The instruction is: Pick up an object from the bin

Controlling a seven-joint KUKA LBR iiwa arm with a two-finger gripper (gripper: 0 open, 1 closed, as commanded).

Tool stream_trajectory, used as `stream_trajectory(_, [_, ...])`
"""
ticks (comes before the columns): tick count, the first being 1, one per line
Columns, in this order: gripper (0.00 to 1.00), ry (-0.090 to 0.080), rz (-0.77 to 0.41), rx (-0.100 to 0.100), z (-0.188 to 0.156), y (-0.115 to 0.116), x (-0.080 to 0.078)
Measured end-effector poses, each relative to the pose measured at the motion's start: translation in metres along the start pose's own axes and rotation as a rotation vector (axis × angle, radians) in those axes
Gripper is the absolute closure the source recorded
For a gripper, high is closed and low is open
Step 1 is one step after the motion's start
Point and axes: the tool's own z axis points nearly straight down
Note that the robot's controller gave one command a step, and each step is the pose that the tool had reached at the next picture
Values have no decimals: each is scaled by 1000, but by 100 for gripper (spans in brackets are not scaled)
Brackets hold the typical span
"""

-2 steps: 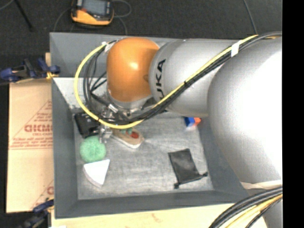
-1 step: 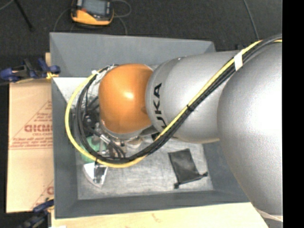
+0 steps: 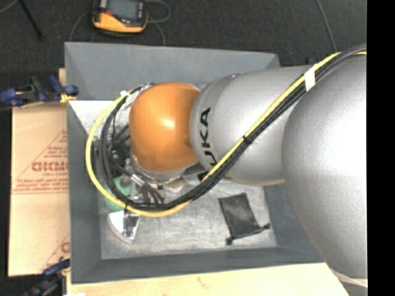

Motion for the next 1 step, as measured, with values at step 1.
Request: stream_trajectory(1, [100,-7,2,-9,105,-1,-1])
